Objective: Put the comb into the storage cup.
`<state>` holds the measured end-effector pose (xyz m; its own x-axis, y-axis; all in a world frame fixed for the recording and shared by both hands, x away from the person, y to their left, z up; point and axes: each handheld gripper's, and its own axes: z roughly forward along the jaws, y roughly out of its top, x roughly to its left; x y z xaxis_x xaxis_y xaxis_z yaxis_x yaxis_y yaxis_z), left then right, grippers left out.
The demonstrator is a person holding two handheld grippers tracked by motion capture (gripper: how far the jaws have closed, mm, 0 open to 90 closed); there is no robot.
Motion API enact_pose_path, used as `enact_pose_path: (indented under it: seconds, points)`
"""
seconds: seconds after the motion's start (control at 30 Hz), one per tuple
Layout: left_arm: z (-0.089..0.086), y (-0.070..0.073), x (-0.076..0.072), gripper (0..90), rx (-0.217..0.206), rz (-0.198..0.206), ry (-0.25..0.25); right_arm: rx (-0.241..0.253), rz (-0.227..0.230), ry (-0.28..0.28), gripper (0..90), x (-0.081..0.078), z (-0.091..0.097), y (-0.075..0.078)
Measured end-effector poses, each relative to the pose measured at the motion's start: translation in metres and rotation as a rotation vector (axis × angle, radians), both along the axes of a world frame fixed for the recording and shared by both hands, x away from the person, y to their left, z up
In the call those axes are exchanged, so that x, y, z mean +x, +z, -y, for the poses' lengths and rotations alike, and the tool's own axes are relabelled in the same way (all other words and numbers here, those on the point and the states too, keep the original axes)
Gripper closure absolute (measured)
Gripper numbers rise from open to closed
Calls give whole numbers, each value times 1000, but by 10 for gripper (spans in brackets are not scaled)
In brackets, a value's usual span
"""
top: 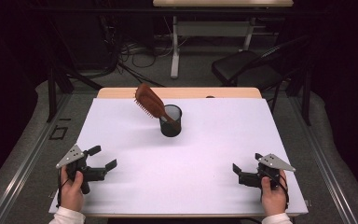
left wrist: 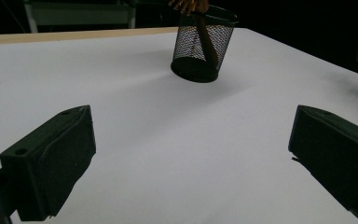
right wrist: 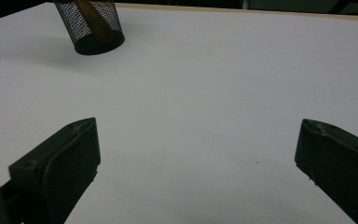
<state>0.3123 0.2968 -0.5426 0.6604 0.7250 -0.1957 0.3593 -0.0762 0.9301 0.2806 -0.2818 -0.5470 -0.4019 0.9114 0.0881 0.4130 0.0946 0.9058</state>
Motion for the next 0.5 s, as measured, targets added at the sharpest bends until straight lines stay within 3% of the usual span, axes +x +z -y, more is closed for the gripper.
enact_pose_path:
  seconds: [0.5]
  points:
    - [-2,0,1,10,-5,-9,8,7,-3,-20,0,0,4,-2]
